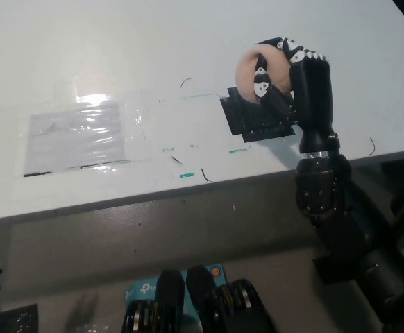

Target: The robot uses its right hand to grab and squeeze a pink dumpling toy kept on the black mask on the desk

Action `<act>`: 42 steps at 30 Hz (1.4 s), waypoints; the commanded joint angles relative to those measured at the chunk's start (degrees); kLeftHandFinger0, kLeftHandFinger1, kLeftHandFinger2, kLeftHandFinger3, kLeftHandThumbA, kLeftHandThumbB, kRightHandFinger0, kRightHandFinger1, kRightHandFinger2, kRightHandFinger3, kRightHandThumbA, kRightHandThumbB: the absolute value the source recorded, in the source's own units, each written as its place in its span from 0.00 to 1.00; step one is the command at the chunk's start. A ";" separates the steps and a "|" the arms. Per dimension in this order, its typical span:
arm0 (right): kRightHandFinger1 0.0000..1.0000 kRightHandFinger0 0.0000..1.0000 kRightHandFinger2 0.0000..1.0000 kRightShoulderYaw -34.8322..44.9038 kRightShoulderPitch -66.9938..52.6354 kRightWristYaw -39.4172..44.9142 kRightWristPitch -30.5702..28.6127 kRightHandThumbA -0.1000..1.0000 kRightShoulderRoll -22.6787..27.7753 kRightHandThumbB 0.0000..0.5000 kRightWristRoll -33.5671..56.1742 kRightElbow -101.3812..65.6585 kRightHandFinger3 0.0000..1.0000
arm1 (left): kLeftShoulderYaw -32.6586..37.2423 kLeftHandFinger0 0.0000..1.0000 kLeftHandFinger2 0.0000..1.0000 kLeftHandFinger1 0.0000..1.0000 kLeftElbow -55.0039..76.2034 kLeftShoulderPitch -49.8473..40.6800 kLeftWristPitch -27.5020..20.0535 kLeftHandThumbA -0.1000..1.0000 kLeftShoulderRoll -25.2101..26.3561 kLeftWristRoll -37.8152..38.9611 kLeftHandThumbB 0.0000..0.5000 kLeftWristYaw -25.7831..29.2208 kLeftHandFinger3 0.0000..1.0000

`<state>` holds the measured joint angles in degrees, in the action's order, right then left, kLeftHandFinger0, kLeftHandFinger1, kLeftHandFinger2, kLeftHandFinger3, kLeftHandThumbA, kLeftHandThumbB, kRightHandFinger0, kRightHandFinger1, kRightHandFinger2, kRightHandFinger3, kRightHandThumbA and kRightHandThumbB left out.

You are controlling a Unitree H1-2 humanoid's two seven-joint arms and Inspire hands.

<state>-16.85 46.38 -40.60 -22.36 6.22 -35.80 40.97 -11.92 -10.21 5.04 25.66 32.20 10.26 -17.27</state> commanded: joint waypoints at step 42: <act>1.00 1.00 1.00 -6.43 2.66 28.80 28.01 0.75 1.21 0.88 -1.80 4.08 1.00 | -0.98 0.71 0.89 0.82 1.35 0.65 -0.25 1.00 2.35 0.08 0.29 -0.75 0.97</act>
<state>-23.41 49.84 -15.49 -0.32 6.07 -36.78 50.29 -12.37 -9.84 5.28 25.92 32.27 10.12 -17.28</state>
